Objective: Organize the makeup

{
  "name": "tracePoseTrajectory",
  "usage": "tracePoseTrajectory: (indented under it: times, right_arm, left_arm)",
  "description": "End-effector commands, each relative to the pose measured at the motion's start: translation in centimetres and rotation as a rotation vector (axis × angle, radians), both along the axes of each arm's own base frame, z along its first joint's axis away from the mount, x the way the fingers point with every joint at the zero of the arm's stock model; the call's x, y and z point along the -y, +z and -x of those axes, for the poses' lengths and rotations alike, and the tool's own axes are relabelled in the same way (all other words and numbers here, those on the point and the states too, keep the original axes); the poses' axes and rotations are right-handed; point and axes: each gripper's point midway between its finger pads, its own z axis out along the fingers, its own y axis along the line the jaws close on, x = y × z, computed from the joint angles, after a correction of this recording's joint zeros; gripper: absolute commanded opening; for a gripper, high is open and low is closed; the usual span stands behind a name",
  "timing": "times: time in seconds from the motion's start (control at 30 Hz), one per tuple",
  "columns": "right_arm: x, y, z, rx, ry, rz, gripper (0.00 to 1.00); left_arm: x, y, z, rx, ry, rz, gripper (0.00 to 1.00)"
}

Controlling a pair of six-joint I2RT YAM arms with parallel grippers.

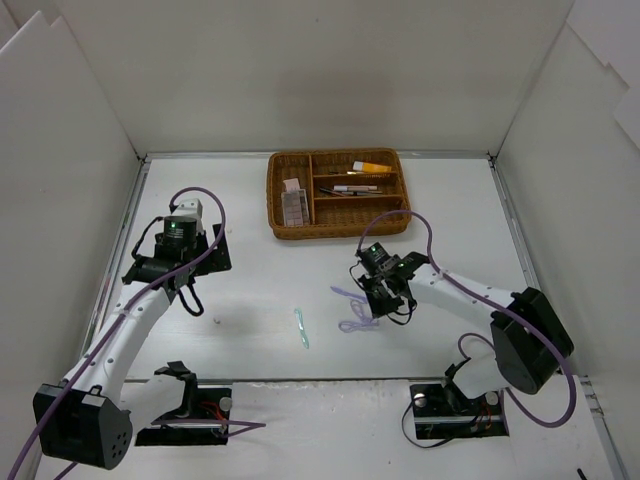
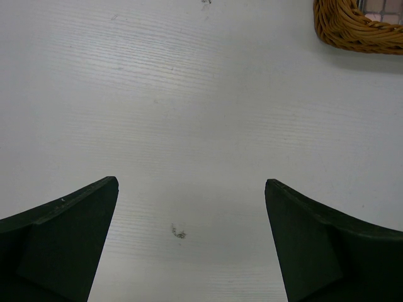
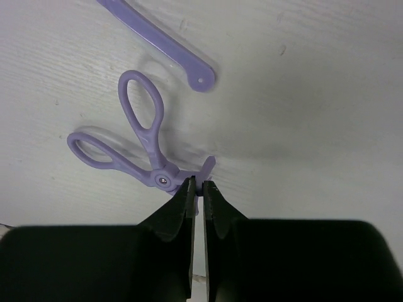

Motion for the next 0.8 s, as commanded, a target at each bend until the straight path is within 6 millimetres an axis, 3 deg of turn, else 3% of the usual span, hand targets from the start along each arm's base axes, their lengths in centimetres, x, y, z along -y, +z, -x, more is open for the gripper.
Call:
tracePoseTrajectory:
  times: [0.0, 0.23, 0.3, 0.33, 0.4, 0.43, 0.47, 0.53, 0.6, 0.63, 0.67, 0.73, 0.77]
  right_arm:
    - [-1.3, 3.5, -2.3, 0.117, -0.014, -0.048, 0.0]
    - [-2.1, 11.8, -8.1, 0.366, 0.072, -0.026, 0.0]
    - [-1.2, 12.5, -10.1, 0.389, 0.067, -0.003, 0.0]
    - [-1.1, 13.9, -11.6, 0.432, 0.103, 0.01, 0.0]
    - [0.0, 14.3, -14.0, 0.461, 0.133, 0.083, 0.0]
    - [0.1, 15.8, -15.6, 0.507, 0.175, 0.106, 0.0]
    - [0.6, 15.3, -16.9, 0.497, 0.177, 0.137, 0.0]
    - [0.7, 17.2, -19.4, 0.557, 0.203, 0.153, 0.0]
    - [1.1, 16.7, -21.6, 0.554, 0.204, 0.174, 0.0]
    - [1.0, 17.9, -22.7, 0.59, 0.216, 0.178, 0.0]
    - [1.3, 17.1, -23.8, 0.578, 0.214, 0.188, 0.0]
    - [1.0, 17.9, -25.4, 0.615, 0.226, 0.19, 0.0]
    - [1.2, 17.0, -26.1, 0.601, 0.224, 0.203, 0.0]
  left_arm:
    - [-0.2, 1.9, -1.0, 0.071, 0.003, -0.005, 0.97]
    - [-0.2, 2.0, -0.9, 0.077, 0.002, -0.003, 0.97]
    - [-0.2, 2.1, -0.9, 0.08, 0.001, 0.0, 0.97]
    - [-0.2, 2.2, -0.9, 0.084, 0.001, 0.001, 0.97]
    - [-0.1, 2.2, -0.9, 0.084, -0.001, 0.001, 0.97]
    - [-0.1, 2.3, -0.9, 0.087, -0.003, 0.004, 0.97]
    - [-0.1, 2.3, -0.9, 0.088, -0.003, 0.006, 0.97]
    - [0.0, 2.3, -0.9, 0.088, -0.007, 0.007, 0.97]
    - [0.0, 2.4, -0.8, 0.09, -0.008, 0.011, 0.97]
    - [0.1, 2.4, -0.8, 0.092, -0.009, 0.012, 0.97]
    - [0.1, 2.3, -0.8, 0.09, -0.011, 0.012, 0.97]
    - [0.1, 2.5, -0.8, 0.096, -0.012, 0.014, 0.97]
    - [0.1, 2.4, -0.8, 0.093, -0.01, 0.013, 0.97]
